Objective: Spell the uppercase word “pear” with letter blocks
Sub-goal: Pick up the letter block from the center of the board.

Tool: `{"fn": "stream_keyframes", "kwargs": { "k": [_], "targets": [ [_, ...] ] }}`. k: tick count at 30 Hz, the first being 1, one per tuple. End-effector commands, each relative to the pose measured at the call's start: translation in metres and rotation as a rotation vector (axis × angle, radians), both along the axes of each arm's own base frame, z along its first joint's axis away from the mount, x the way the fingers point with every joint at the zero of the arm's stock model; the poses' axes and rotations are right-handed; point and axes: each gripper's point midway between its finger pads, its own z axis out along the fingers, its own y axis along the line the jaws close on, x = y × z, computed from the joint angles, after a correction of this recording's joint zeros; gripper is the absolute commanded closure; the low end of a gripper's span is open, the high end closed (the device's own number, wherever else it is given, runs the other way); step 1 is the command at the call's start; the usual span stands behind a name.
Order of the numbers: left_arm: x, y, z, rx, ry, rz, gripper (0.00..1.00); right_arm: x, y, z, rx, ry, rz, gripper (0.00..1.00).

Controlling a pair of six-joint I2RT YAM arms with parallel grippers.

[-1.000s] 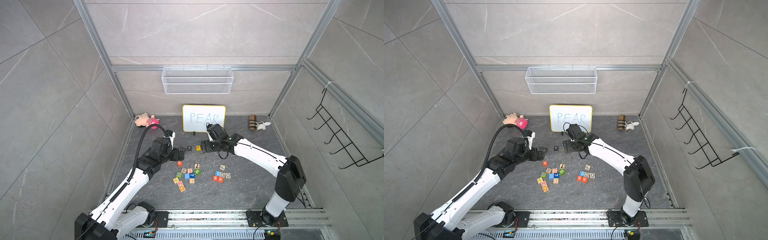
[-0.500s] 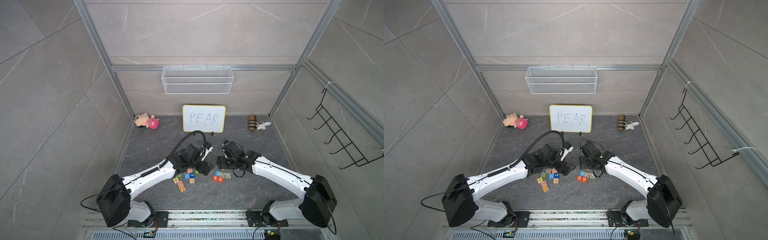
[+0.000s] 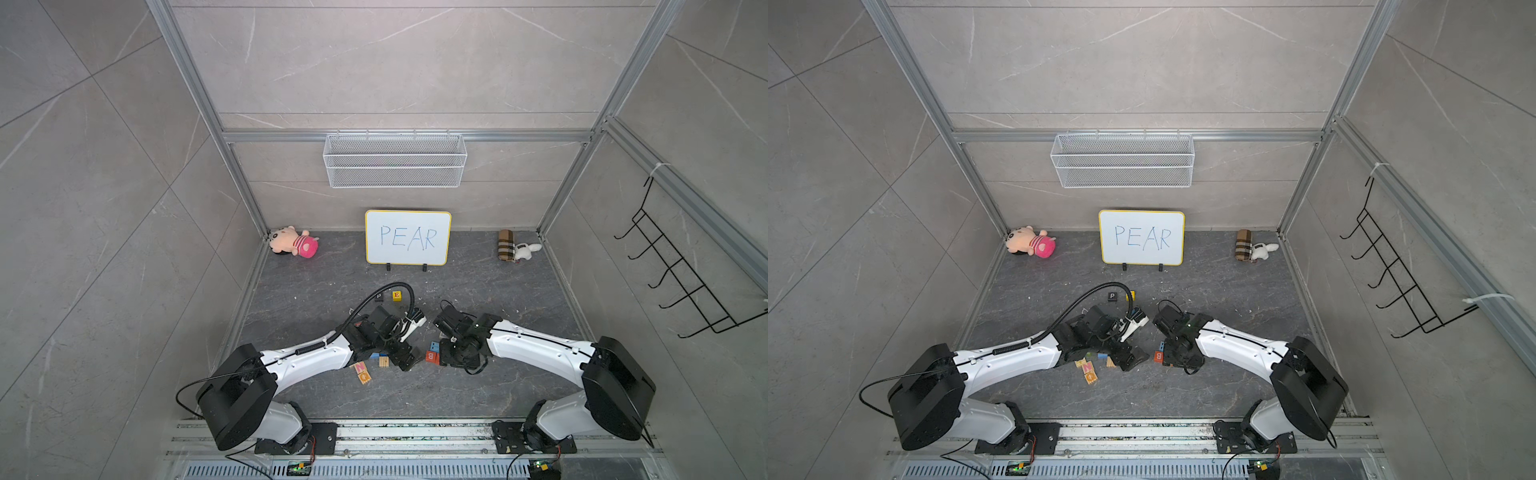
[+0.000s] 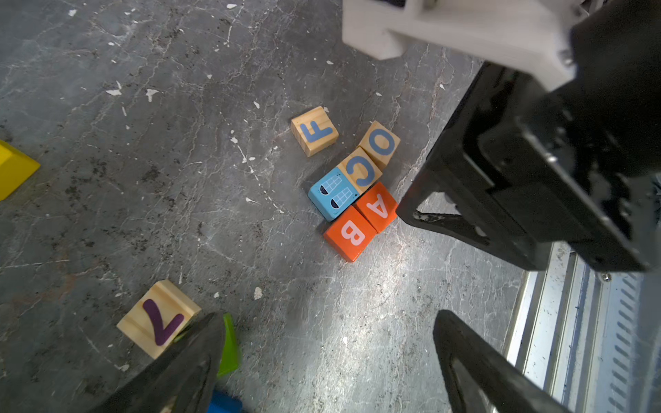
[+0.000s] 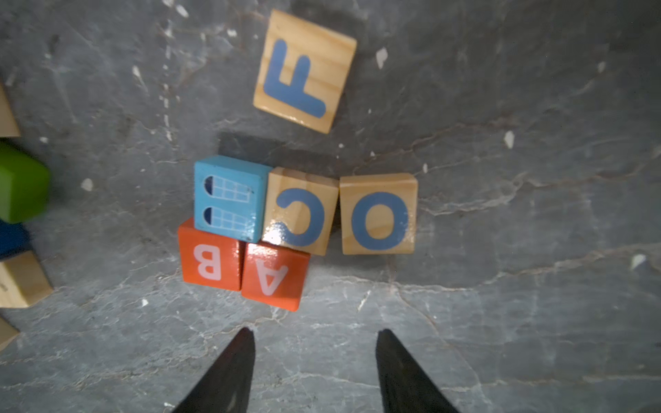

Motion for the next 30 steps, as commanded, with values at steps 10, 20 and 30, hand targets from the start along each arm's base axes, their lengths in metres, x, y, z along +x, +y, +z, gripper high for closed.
{"fn": "stream_keyframes", "kwargs": {
  "k": [10,20,30],
  "targets": [
    [-0.016,0.005,0.012,-0.033,-0.050,-0.069,0.05,0.007,0.016,-0.009,0.023,0.024,-0.058,0.42],
    [-0.015,0.006,0.012,-0.023,-0.057,-0.063,0.05,0.016,0.016,-0.020,-0.040,0.034,-0.067,0.42],
    [-0.014,0.011,0.018,-0.019,-0.077,-0.049,0.05,0.014,0.007,-0.017,-0.078,0.033,-0.074,0.51]
  ]
}}
